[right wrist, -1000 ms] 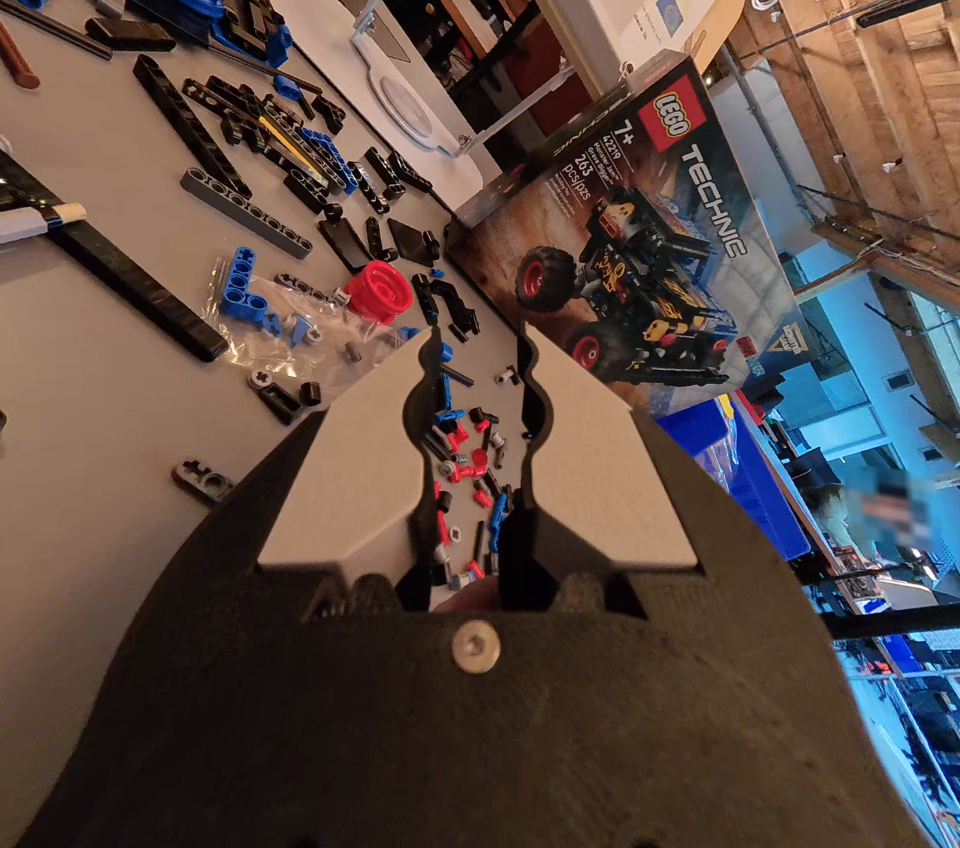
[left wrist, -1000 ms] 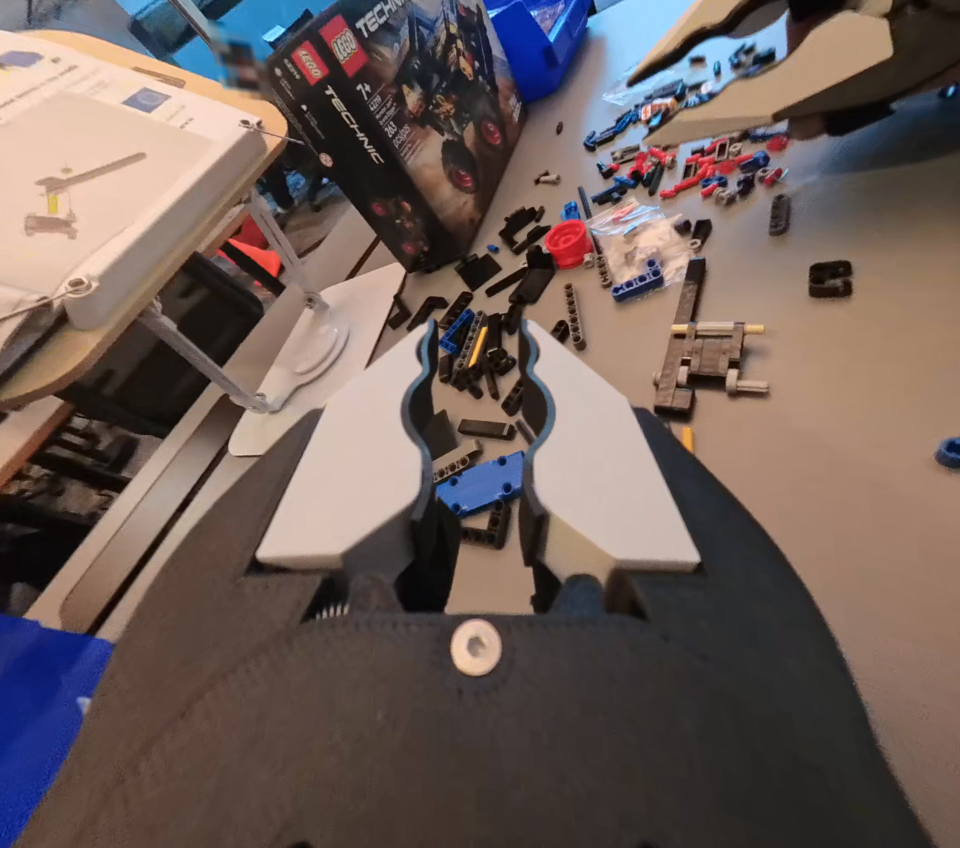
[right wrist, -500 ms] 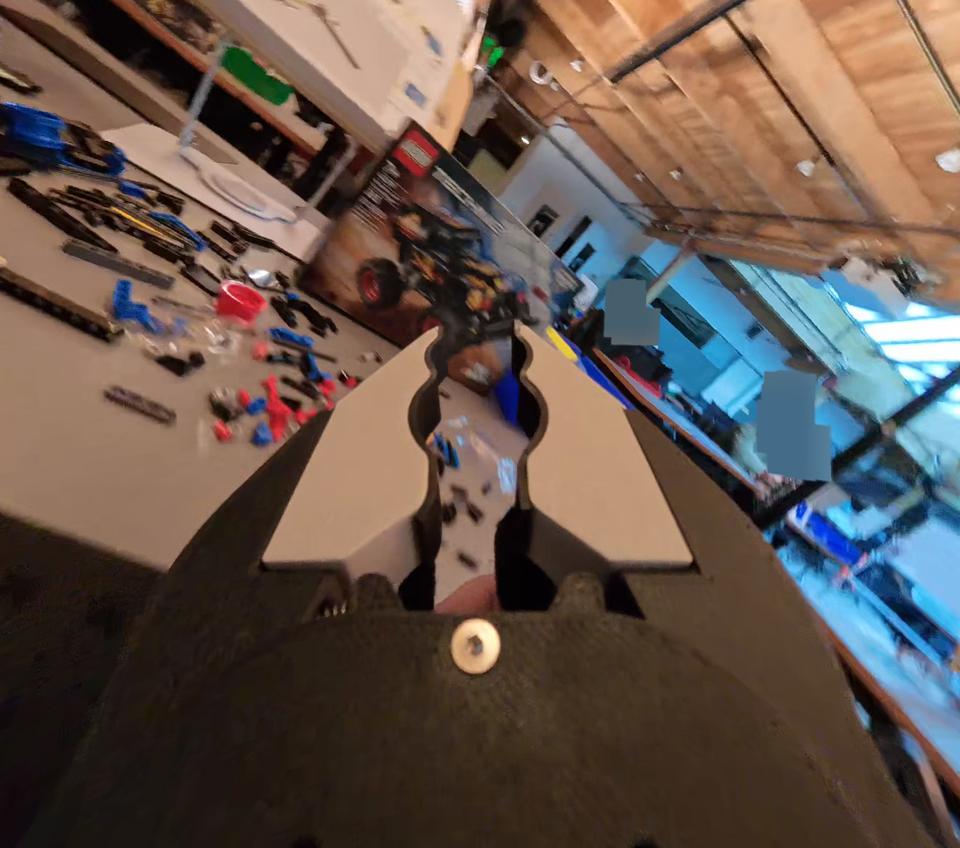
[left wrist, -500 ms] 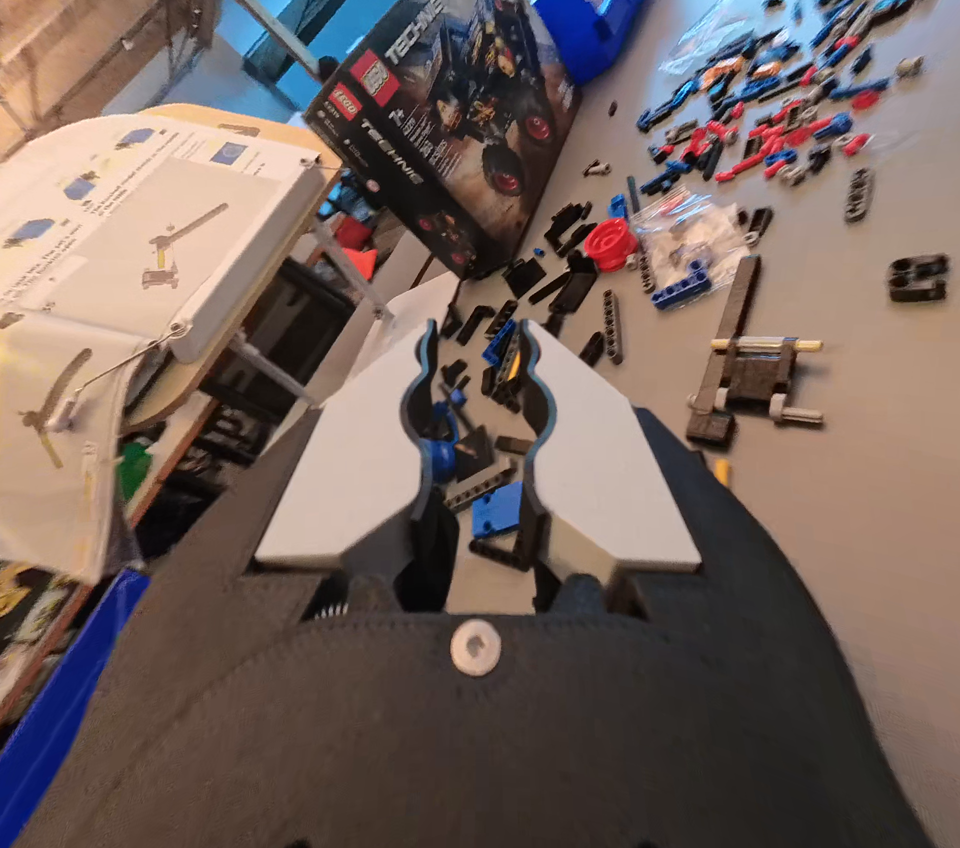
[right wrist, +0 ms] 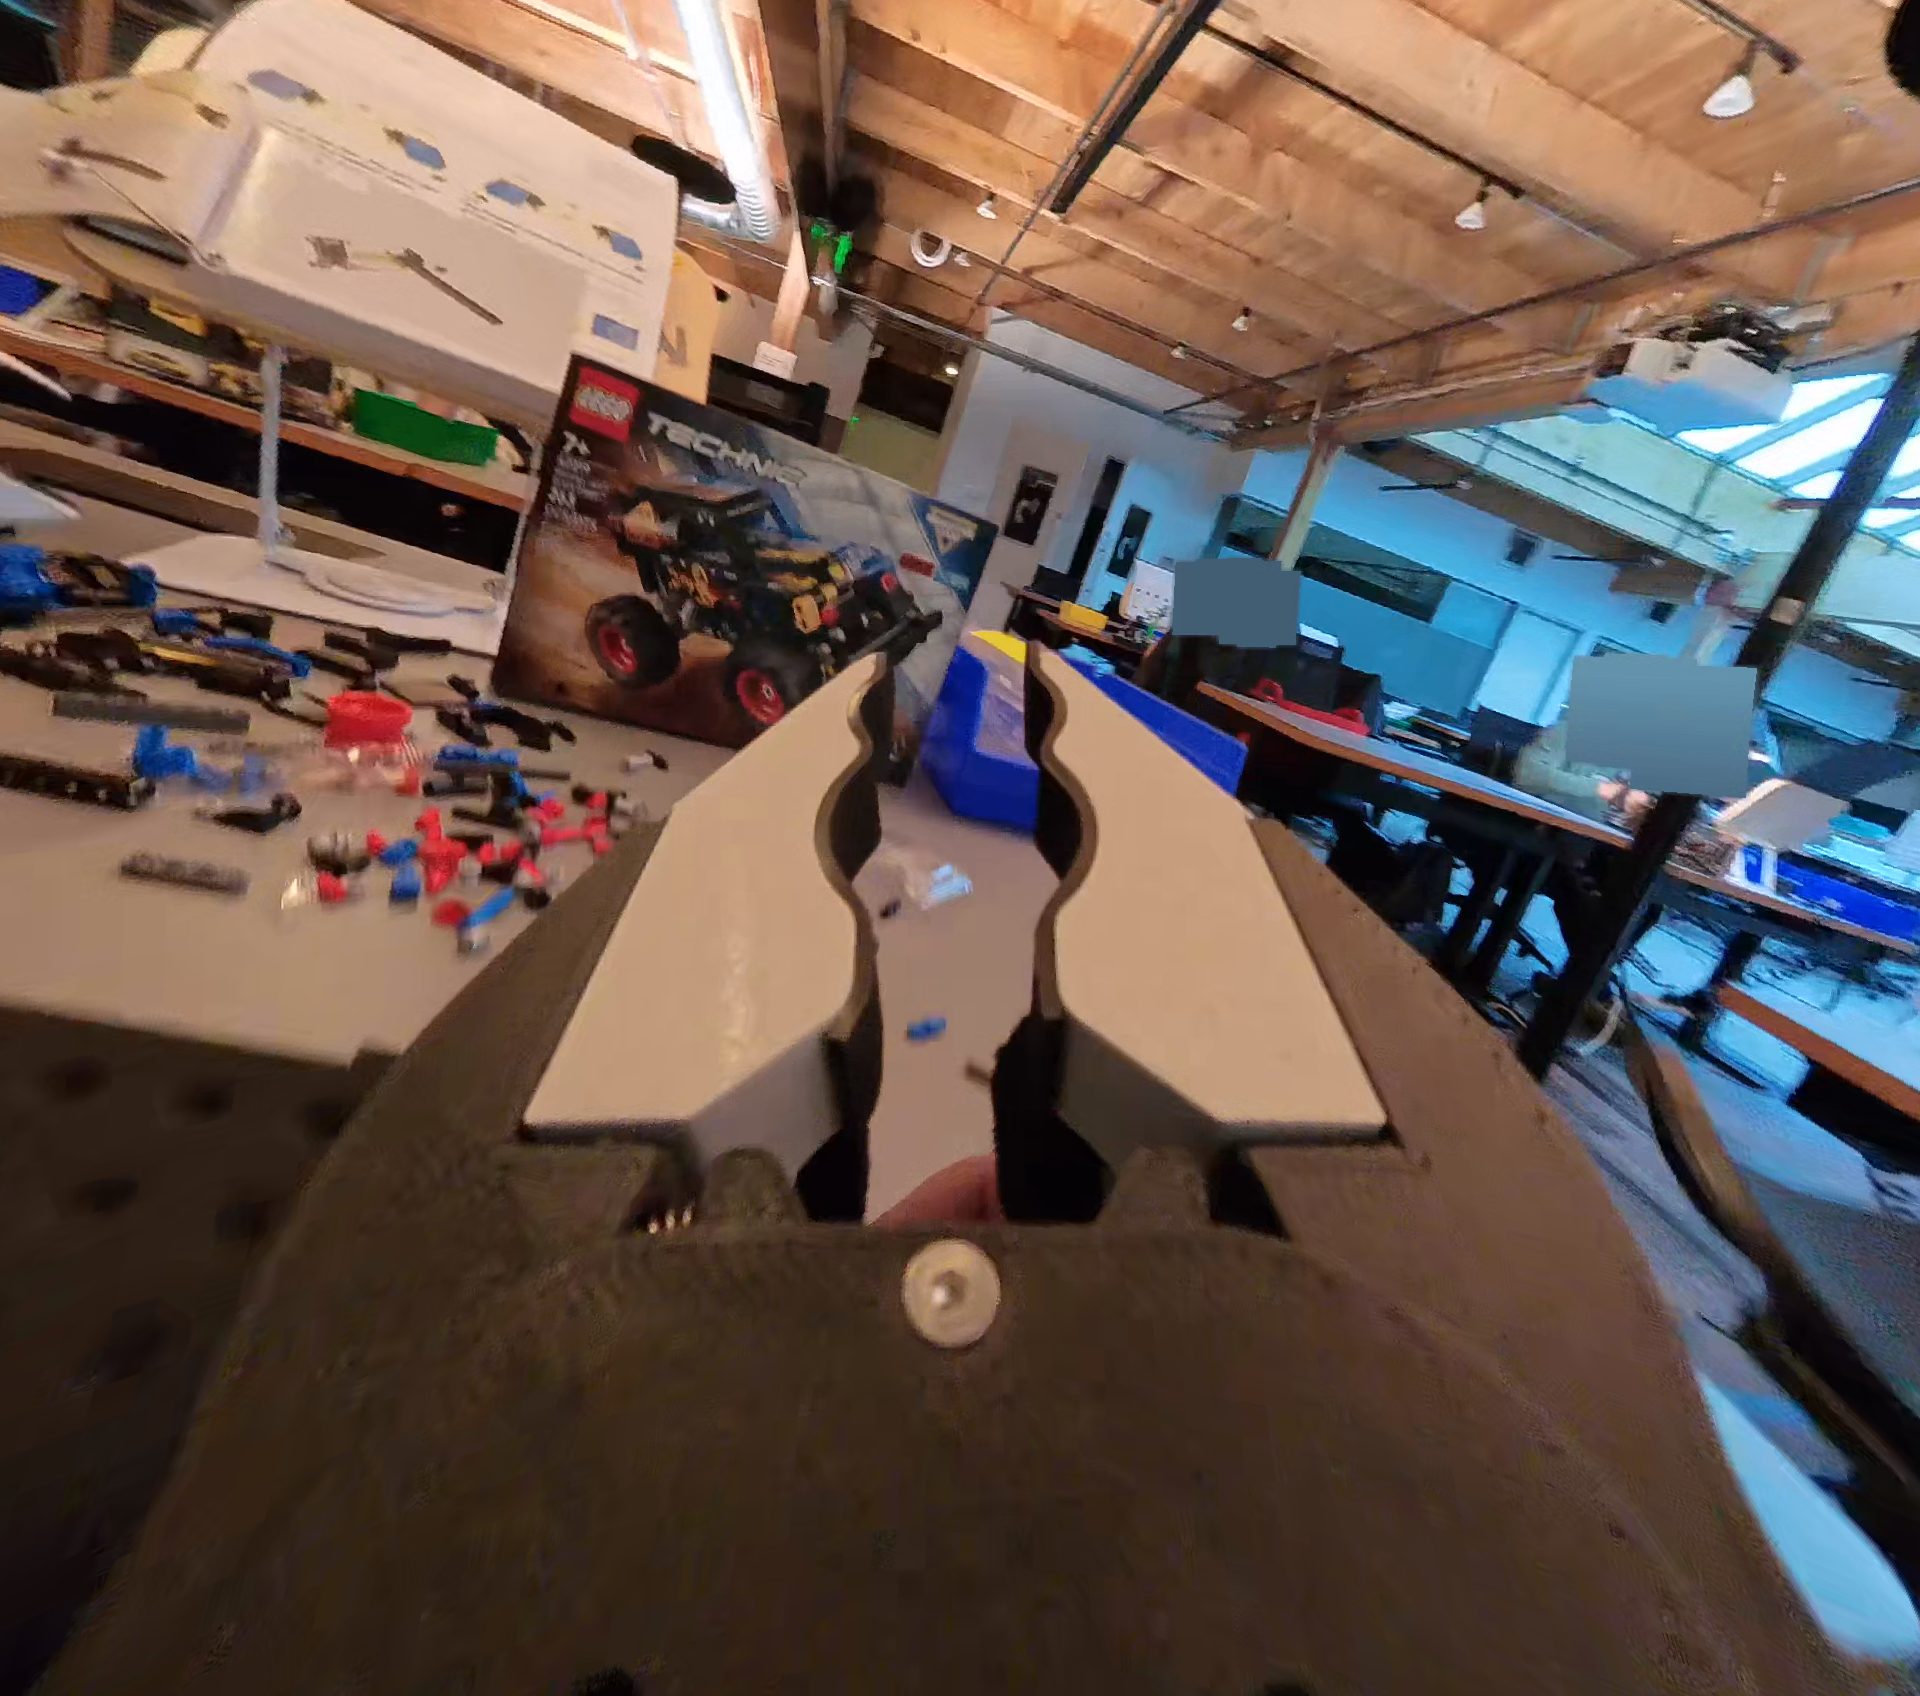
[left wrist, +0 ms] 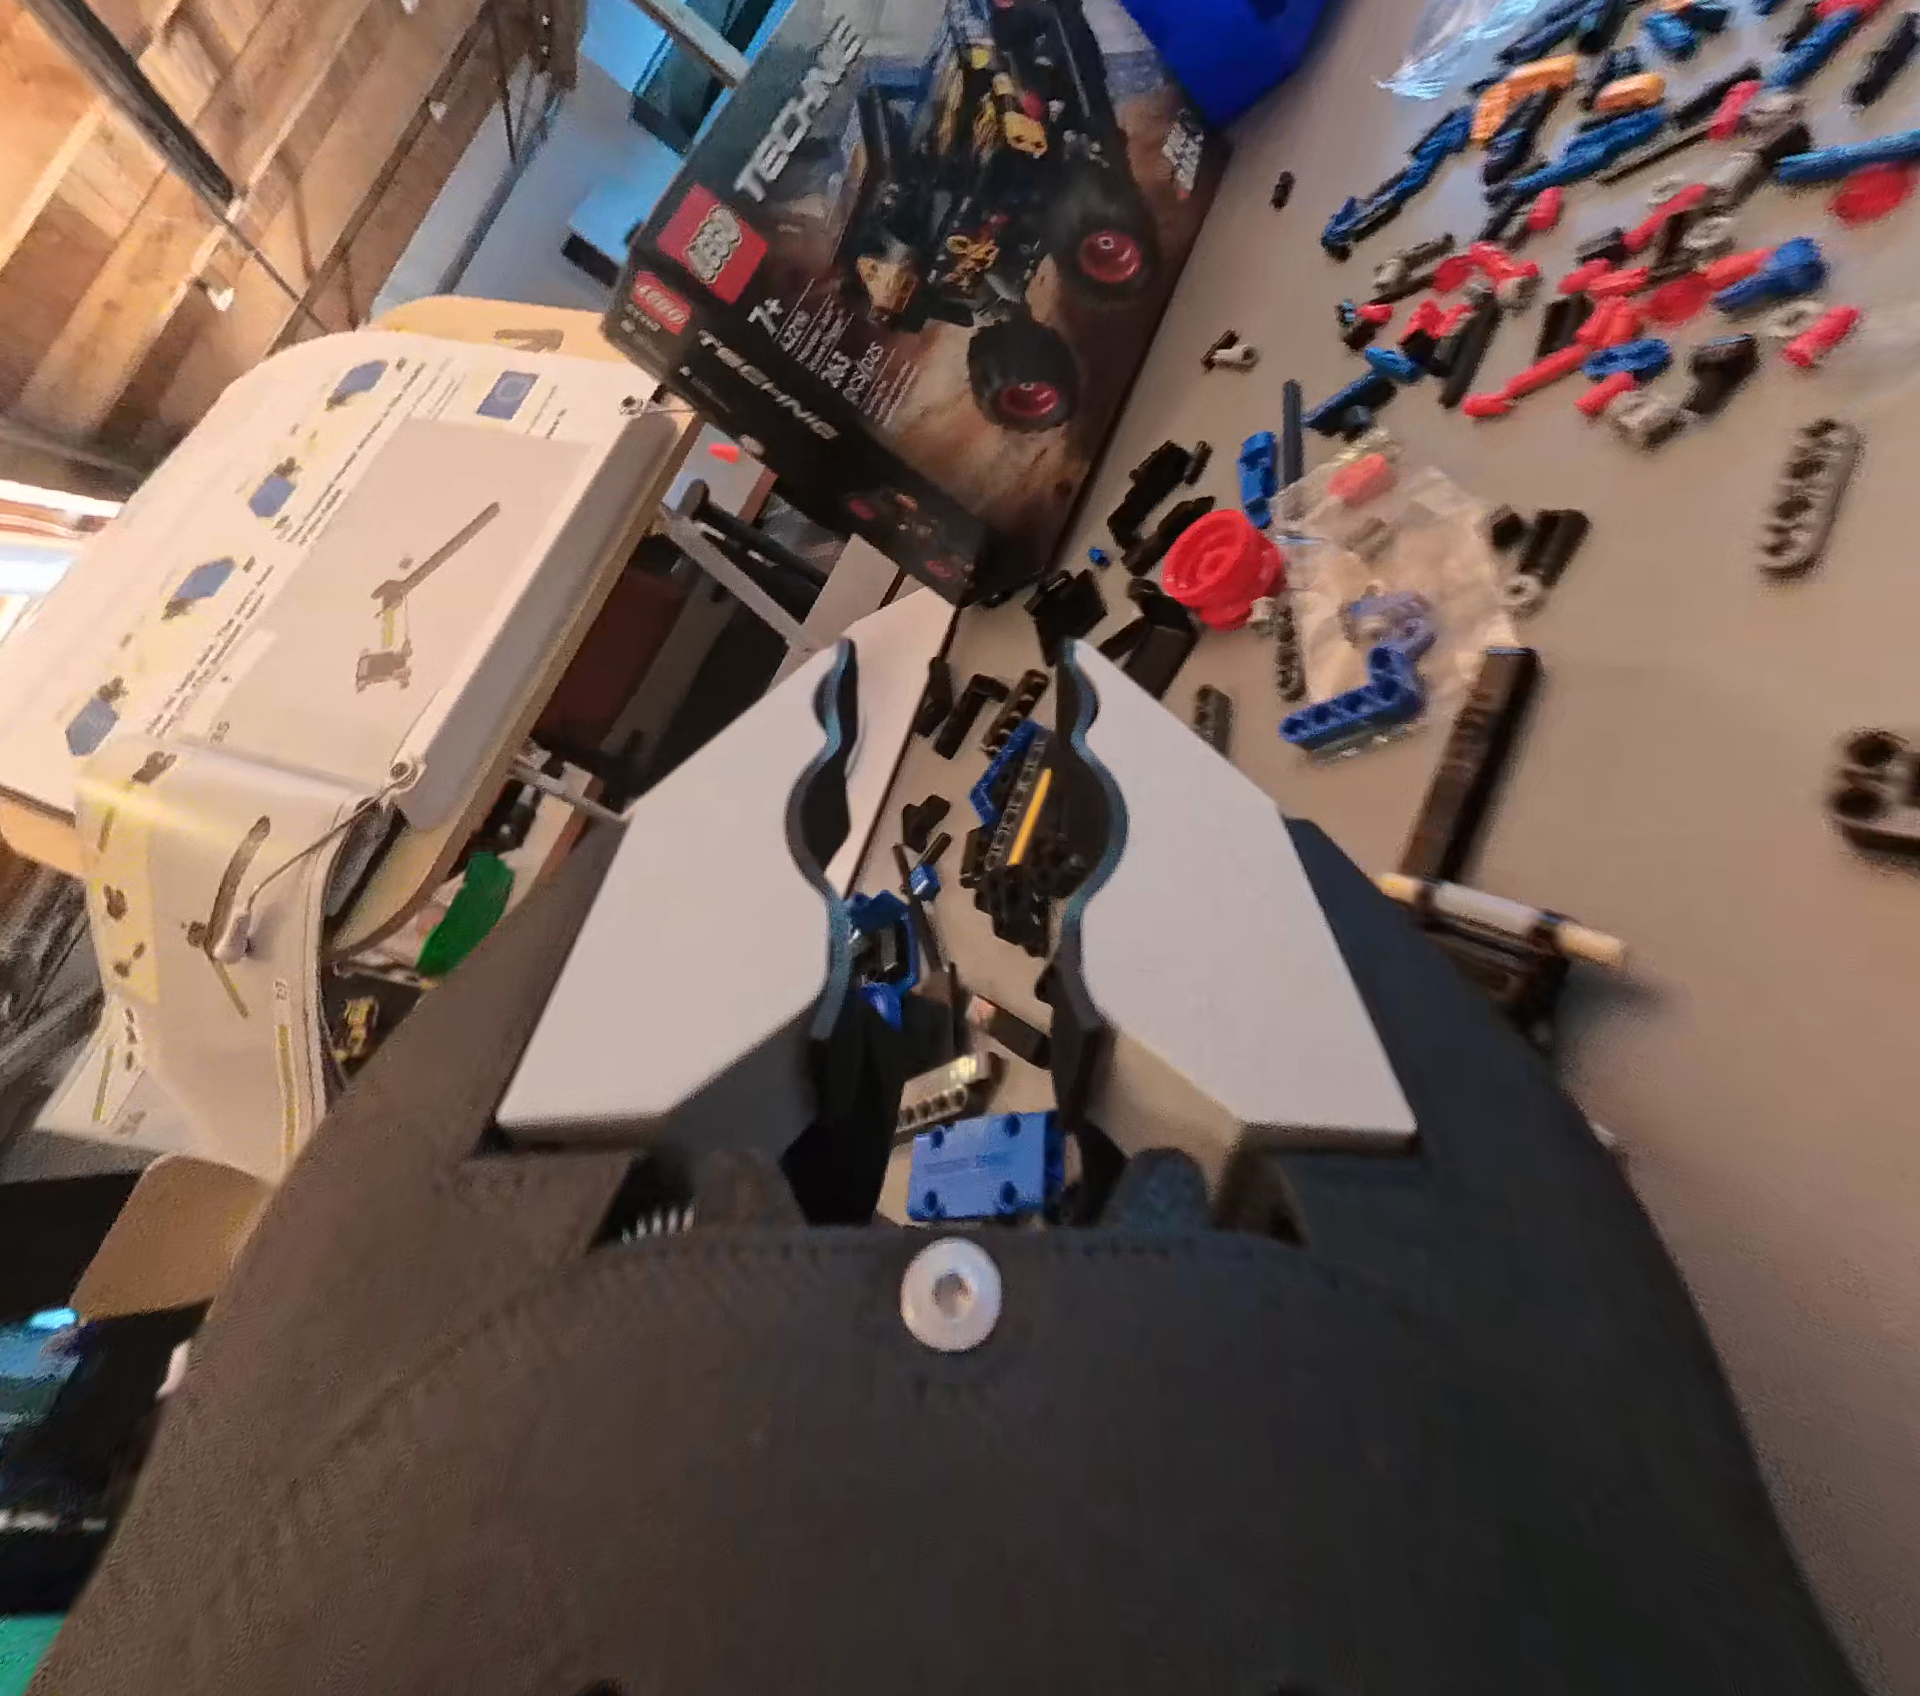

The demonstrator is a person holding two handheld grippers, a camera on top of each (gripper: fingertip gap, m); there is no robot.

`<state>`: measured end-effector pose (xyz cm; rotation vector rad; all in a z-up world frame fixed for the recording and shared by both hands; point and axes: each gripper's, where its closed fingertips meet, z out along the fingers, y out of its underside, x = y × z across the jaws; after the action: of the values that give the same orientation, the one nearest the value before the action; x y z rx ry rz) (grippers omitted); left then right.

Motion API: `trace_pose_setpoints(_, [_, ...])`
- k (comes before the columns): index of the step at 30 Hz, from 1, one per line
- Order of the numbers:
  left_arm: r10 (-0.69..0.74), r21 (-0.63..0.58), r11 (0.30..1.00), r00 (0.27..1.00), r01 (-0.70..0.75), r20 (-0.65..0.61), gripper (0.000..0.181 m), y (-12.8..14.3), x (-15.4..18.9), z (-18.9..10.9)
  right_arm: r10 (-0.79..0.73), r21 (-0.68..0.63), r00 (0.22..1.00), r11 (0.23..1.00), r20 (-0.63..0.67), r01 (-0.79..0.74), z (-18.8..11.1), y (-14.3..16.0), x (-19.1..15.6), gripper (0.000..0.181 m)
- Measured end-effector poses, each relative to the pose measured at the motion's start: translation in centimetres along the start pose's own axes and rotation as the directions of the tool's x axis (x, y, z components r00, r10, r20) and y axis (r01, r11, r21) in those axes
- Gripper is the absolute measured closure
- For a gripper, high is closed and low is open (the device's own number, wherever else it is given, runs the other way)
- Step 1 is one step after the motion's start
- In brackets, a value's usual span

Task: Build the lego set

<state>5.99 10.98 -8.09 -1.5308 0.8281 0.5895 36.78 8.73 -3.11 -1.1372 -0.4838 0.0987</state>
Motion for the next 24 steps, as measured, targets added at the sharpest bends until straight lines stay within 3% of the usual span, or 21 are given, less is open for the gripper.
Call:
trace_pose_setpoints(3, [-0.041, 0.016, 0.999, 0.998, 0.04, 0.055, 0.142, -0.8, -2.2, 1.5, 0.136, 0.037, 0.986, 0.989, 0.101, -0.14, 4.8, -3.2, -0.4, 0.156])
trace_pose_setpoints(6, [-0.044, 0.035, 0.999, 0.997, 0.042, 0.066, 0.141, -1.8, -3.6, 3.6, 0.301, 0.061, 0.921, 0.944, 0.249, -0.325, 10.7, -5.7, -2.6, 0.157])
trace_pose_setpoints(11, [-0.104, 0.107, 0.989, 0.995, 0.104, -0.003, 0.144, -2.3, -2.4, 5.0, 0.373, 0.012, 0.805, 0.905, 0.46, -0.426, 19.3, -4.7, -9.9, 0.167])
trace_pose_setpoints(14, [-0.197, 0.124, 0.97, 0.977, 0.207, -0.084, 0.145, -2.5, -1.2, 4.8, 0.341, -0.024, 0.74, 0.915, 0.58, -0.404, 19.8, -3.3, -13.5, 0.171])
trace_pose_setpoints(17, [-0.402, 0.142, 0.895, 0.903, 0.422, -0.149, 0.147, -3.1, -1.4, 4.1, 0.376, -0.07, 0.732, 0.908, 0.568, -0.413, 19.5, -0.5, -12.7, 0.178])
trace_pose_setpoints(19, [-0.419, 0.167, 0.882, 0.895, 0.441, -0.152, 0.151, -3.0, -1.7, 3.8, 0.437, -0.121, 0.733, 0.888, 0.521, -0.444, 20.4, 1.1, -11.8, 0.177])
trace_pose_setpoints(21, [-0.457, 0.105, 0.873, 0.873, 0.477, -0.17, 0.146, -1.9, -1.4, 4.4, 0.424, -0.12, 0.727, 0.894, 0.539, -0.433, 19.9, 1.4, -12.2, 0.18])
trace_pose_setpoints(24, [-0.458, 0.177, 0.857, 0.872, 0.485, -0.173, 0.156, -3.1, -2.0, 3.9, 0.488, -0.157, 0.718, 0.864, 0.497, -0.478, 20.2, 2.7, -11.5, 0.179])
